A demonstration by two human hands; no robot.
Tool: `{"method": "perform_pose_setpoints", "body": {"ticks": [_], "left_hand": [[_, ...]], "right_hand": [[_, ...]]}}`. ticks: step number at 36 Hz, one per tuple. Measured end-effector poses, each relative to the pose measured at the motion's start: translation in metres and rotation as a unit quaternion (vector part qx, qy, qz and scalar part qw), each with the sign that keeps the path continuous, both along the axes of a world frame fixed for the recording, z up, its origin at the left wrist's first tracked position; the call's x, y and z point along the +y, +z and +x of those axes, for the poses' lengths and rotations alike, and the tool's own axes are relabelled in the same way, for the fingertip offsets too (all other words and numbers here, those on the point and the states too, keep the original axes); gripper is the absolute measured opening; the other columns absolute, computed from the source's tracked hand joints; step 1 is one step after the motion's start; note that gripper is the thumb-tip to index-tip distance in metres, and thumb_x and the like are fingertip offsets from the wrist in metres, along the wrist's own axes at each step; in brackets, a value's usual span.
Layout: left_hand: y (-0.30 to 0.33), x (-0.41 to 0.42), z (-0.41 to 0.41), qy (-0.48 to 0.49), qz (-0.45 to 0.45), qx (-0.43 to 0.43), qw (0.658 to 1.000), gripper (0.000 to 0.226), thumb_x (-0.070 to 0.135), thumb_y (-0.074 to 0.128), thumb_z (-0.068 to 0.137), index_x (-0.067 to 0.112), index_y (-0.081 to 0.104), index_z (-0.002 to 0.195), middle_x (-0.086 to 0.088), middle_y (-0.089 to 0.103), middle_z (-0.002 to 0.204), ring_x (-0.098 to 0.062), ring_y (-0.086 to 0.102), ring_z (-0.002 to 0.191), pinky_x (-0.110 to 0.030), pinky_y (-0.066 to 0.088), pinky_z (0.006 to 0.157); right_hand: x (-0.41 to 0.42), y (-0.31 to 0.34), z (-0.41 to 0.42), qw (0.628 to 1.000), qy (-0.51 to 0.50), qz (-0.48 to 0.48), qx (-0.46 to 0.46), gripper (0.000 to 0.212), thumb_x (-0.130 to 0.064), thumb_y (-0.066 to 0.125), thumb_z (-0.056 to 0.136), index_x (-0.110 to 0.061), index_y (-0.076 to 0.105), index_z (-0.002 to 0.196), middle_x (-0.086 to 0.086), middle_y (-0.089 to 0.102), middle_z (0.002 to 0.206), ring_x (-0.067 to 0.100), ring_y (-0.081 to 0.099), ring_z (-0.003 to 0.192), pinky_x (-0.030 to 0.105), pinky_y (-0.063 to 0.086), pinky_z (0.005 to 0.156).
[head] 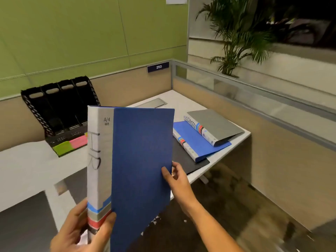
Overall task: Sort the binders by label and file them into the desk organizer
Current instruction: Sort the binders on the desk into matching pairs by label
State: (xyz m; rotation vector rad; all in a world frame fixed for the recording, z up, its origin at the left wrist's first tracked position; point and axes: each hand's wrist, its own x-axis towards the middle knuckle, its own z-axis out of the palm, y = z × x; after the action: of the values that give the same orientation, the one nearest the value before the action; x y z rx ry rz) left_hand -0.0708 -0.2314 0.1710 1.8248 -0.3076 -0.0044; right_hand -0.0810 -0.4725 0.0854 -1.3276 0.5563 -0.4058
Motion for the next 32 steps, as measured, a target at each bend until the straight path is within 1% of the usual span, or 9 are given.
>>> {"method": "perform_pose_setpoints", "body": {"ticks": [5, 8, 10, 14, 17, 19, 22, 25, 32], "left_hand": [[-0.009, -0.043, 0.005, 0.016, -0.057, -0.024, 0.998, 0.052, -0.002, 0.083, 0.071, 0.027, 0.066, 0.11, 0.026, 0.074, 0.088, -0.004, 0.07, 0.076, -0.003, 0.052, 0.067], [-0.008, -0.068, 0.02, 0.014, -0.113, 0.042, 0.993, 0.041, 0.022, 0.078, 0.072, 0.031, 0.066, 0.11, -0.001, 0.077, 0.104, -0.02, 0.071, 0.086, -0.028, 0.059, 0.073], [-0.008, -0.083, 0.033, -0.013, -0.128, 0.089, 0.988, 0.039, 0.043, 0.072, 0.069, 0.04, 0.067, 0.108, 0.006, 0.076, 0.101, -0.02, 0.072, 0.086, -0.036, 0.055, 0.075], [-0.013, -0.114, 0.053, -0.074, -0.159, 0.151, 0.973, 0.041, 0.054, 0.068, 0.067, 0.045, 0.067, 0.107, 0.007, 0.077, 0.101, -0.015, 0.076, 0.081, -0.034, 0.06, 0.065], [-0.024, -0.138, 0.069, -0.094, -0.181, 0.196, 0.959, 0.039, 0.048, 0.067, 0.075, 0.04, 0.065, 0.113, 0.002, 0.077, 0.105, -0.018, 0.076, 0.082, -0.029, 0.061, 0.059], [-0.029, -0.156, 0.084, -0.102, -0.186, 0.226, 0.951, 0.031, 0.042, 0.064, 0.087, 0.037, 0.064, 0.118, 0.001, 0.077, 0.107, -0.021, 0.076, 0.086, -0.032, 0.061, 0.06], [-0.036, -0.184, 0.11, -0.105, -0.183, 0.254, 0.944, 0.028, 0.035, 0.059, 0.096, 0.032, 0.061, 0.124, 0.002, 0.077, 0.107, -0.022, 0.076, 0.089, -0.038, 0.06, 0.066], [-0.045, -0.211, 0.132, -0.107, -0.173, 0.268, 0.942, 0.025, 0.033, 0.058, 0.098, 0.029, 0.06, 0.122, -0.001, 0.077, 0.106, -0.026, 0.076, 0.091, -0.045, 0.058, 0.079], [-0.064, -0.263, 0.173, -0.13, -0.159, 0.324, 0.924, 0.035, 0.04, 0.056, 0.099, 0.022, 0.054, 0.13, -0.011, 0.075, 0.111, -0.035, 0.075, 0.095, -0.054, 0.059, 0.083]], "right_hand": [[-0.036, 0.003, -0.007, 0.999, -0.038, -0.005, -0.001, 0.042, -0.056, 0.067, 0.088, -0.045, 0.051, 0.125, -0.035, 0.062, 0.119, -0.013, 0.06, 0.109, 0.009, 0.05, 0.079], [-0.057, 0.002, -0.005, 0.998, -0.058, -0.028, 0.009, 0.053, -0.057, 0.067, 0.087, -0.047, 0.045, 0.134, -0.035, 0.056, 0.127, -0.013, 0.058, 0.112, 0.01, 0.05, 0.079], [-0.072, -0.002, -0.003, 0.997, -0.059, -0.04, 0.016, 0.048, -0.054, 0.068, 0.089, -0.051, 0.047, 0.132, -0.033, 0.059, 0.125, -0.011, 0.06, 0.112, 0.01, 0.053, 0.074], [-0.105, -0.009, 0.007, 0.996, -0.057, -0.05, 0.051, 0.04, -0.049, 0.069, 0.091, -0.049, 0.051, 0.126, -0.026, 0.061, 0.124, -0.013, 0.063, 0.102, 0.014, 0.055, 0.07], [-0.129, -0.015, 0.017, 0.991, -0.061, -0.08, 0.086, 0.04, -0.052, 0.067, 0.091, -0.053, 0.043, 0.123, -0.045, 0.045, 0.11, -0.035, 0.049, 0.086, 0.002, 0.046, 0.058], [-0.145, -0.02, 0.025, 0.987, -0.069, -0.087, 0.119, 0.034, -0.055, 0.066, 0.091, -0.059, 0.044, 0.116, -0.05, 0.047, 0.102, -0.034, 0.049, 0.084, 0.002, 0.045, 0.058], [-0.171, -0.03, 0.04, 0.981, -0.07, -0.087, 0.159, 0.047, -0.059, 0.064, 0.089, -0.053, 0.048, 0.134, -0.036, 0.052, 0.128, -0.011, 0.055, 0.106, 0.017, 0.051, 0.083], [-0.194, -0.039, 0.059, 0.966, -0.066, -0.11, 0.225, 0.073, -0.061, 0.06, 0.09, -0.034, 0.035, 0.153, -0.012, 0.039, 0.155, 0.013, 0.042, 0.14, 0.037, 0.044, 0.109], [-0.234, -0.067, 0.098, 0.943, -0.051, -0.133, 0.3, 0.073, -0.061, 0.053, 0.094, -0.028, 0.031, 0.156, -0.007, 0.032, 0.161, 0.017, 0.034, 0.147, 0.036, 0.034, 0.113]]}}
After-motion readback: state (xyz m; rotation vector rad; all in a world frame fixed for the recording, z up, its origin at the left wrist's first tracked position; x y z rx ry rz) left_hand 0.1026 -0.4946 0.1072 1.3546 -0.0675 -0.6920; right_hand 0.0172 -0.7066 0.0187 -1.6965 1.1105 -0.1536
